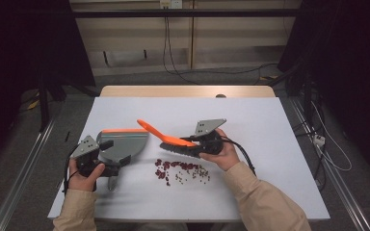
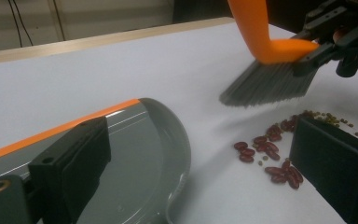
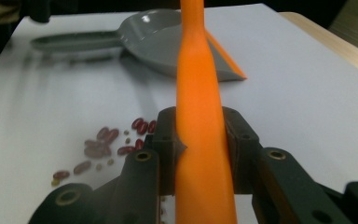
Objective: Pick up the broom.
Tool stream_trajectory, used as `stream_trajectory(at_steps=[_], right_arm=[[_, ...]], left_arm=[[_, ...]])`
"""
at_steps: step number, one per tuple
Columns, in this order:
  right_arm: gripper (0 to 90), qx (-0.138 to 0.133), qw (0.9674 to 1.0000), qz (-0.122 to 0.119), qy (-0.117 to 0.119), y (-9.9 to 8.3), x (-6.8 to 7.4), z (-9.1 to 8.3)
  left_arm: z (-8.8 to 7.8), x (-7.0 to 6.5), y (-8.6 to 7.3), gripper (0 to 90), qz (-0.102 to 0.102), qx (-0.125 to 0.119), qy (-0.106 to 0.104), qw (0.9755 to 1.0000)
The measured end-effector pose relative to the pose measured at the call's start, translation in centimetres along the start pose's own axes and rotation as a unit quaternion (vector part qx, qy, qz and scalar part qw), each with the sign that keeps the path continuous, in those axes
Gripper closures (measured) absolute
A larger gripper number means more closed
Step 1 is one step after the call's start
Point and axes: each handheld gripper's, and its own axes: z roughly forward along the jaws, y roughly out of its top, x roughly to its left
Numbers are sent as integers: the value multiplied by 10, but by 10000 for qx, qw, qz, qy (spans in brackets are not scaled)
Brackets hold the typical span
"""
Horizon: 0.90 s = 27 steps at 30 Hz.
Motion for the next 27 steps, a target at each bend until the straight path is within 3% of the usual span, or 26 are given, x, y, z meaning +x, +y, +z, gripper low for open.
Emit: stream_trajectory(at_steps=[2, 4, 6, 8, 10, 14, 18, 21, 27], right_arm=[[708, -38, 9997, 220, -125, 2, 3, -3], [709, -151, 9977, 609, -247, 3, 7, -5], [709, -340, 9928, 1088, -379, 2, 12, -6], [709, -534, 9858, 1512, -499, 0, 18, -7], [709, -635, 9803, 1783, -558, -1, 27, -6], [709, -656, 9750, 2020, -657, -1, 44, -1], [709, -575, 9741, 2062, -724, 0, 54, 5], [708, -555, 9710, 2202, -743, 1, 58, 9], [709, -649, 9678, 2320, -726, 3, 66, 16]], left_arm=[[0, 0, 0, 54, 4, -8, -6, 10000], [0, 0, 0, 54, 7, -6, -6, 10000], [0, 0, 0, 54, 14, -14, 3, 10000], [0, -1, 1, 54, 24, -33, 2, 10000], [-1, -1, 1, 54, 35, -34, 6, 10000], [0, -2, 1, 54, 53, -27, -3, 10000], [0, -2, 1, 54, 76, -21, 2, 10000], [0, -2, 1, 54, 64, -55, 3, 10000], [0, -2, 1, 54, 80, -66, 10, 9999]])
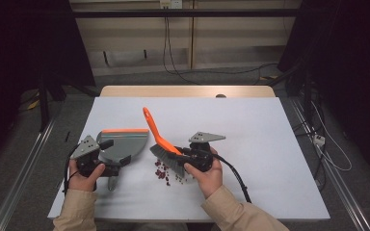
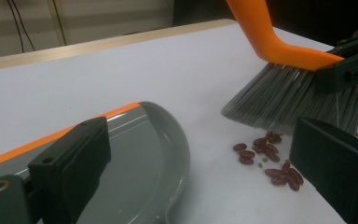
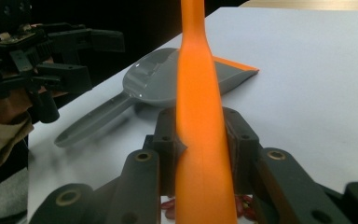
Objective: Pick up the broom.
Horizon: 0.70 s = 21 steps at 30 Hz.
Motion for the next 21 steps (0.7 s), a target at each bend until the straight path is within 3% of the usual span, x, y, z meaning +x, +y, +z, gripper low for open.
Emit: stream_trajectory(at_steps=[8, 21], right_arm=[[708, -8, 10000, 41, 17, -7, 16, 14], [708, -17, 9993, 348, 118, -19, 31, 31]], left_arm=[[0, 0, 1, 54, 15, -6, 2, 10000], [0, 0, 1, 54, 27, -13, 5, 10000]])
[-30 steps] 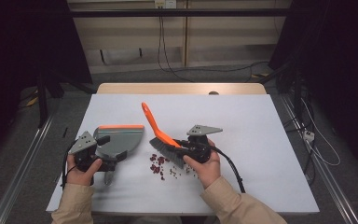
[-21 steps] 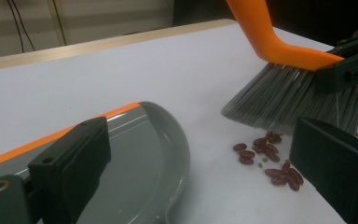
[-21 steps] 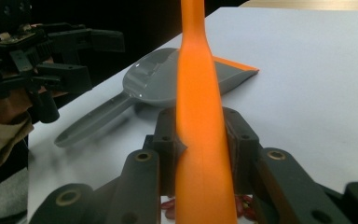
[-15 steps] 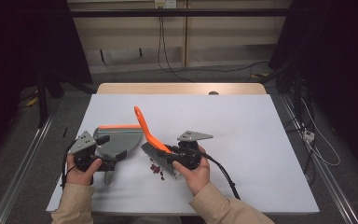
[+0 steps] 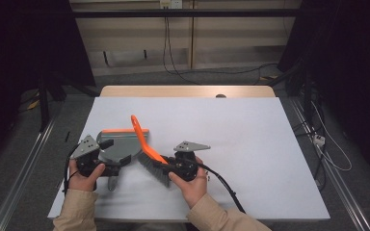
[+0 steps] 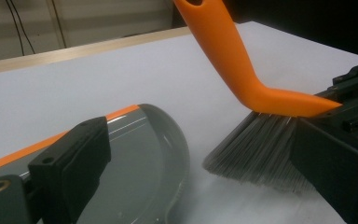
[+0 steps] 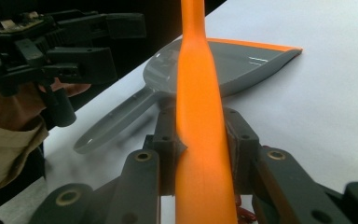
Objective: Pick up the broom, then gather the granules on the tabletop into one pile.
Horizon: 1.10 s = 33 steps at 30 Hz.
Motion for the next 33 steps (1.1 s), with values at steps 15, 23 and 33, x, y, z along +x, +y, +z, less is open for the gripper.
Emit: stream_trajectory(at_steps=[15, 23, 33], right_arm=[[708, 140, 9993, 358, -40, -6, -5, 12], [707, 373, 9974, 515, -331, -5, -21, 6], [705, 439, 9957, 583, -577, -3, -35, -9]], left_arm=[[-1, -1, 0, 54, 51, 26, 5, 10000], [1, -1, 0, 54, 47, 48, 4, 10000], [1, -1, 0, 54, 77, 40, 15, 10000]])
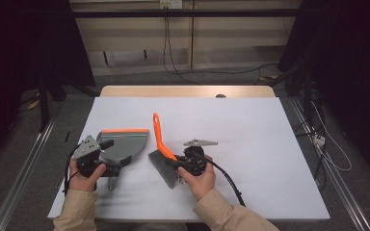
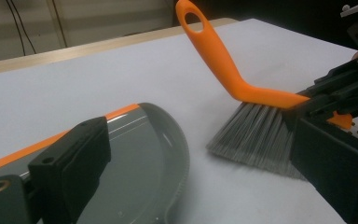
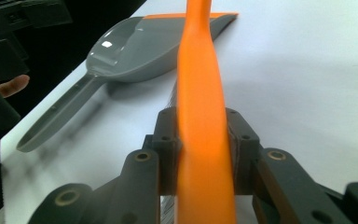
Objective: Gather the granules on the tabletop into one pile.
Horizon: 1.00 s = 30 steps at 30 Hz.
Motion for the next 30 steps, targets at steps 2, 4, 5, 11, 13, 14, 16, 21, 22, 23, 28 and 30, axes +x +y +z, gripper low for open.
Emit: stream_trajectory(at_steps=[2, 4, 5, 11, 13, 14, 16, 21, 22, 23, 28, 30], right_arm=[[705, -3, 10000, 15, -50, 0, -4, -4], [704, -12, 10000, 31, -84, 0, -7, -7], [705, -18, 9999, 37, -99, 0, -8, -8], [704, -33, 9998, 127, -154, 0, -16, -16], [704, -32, 9997, 135, -181, 0, -18, -18], [704, -42, 9997, 125, -196, 0, -19, -19], [704, -40, 9997, 134, -205, 0, -20, -21], [704, -38, 9996, 168, -235, 0, -25, -26], [704, -41, 9996, 167, -236, 0, -26, -27], [704, -45, 9995, 190, -257, 1, -27, -28], [704, -64, 9994, 206, -280, 0, -31, -32], [704, -74, 9993, 224, -291, 0, -33, -34]], left_arm=[[0, 0, 0, 54, -10, 2, 3, 10000], [0, -1, 0, 54, -8, -6, 1, 10000], [0, -1, 0, 54, -8, -10, 0, 10000], [1, -2, 0, 54, -2, 4, -2, 10000], [1, -2, 0, 54, 1, 6, -3, 10000], [1, -2, 0, 54, -7, 10, -5, 10000], [1, -2, 0, 54, -2, 10, -9, 10000], [1, -2, 0, 54, 15, 24, -6, 10000], [1, -2, 0, 54, 9, 26, -7, 10000], [1, -2, 0, 54, 11, 12, -9, 10000], [1, -2, 0, 54, 22, 21, -3, 10000], [1, -2, 1, 54, 15, 13, 2, 10000]])
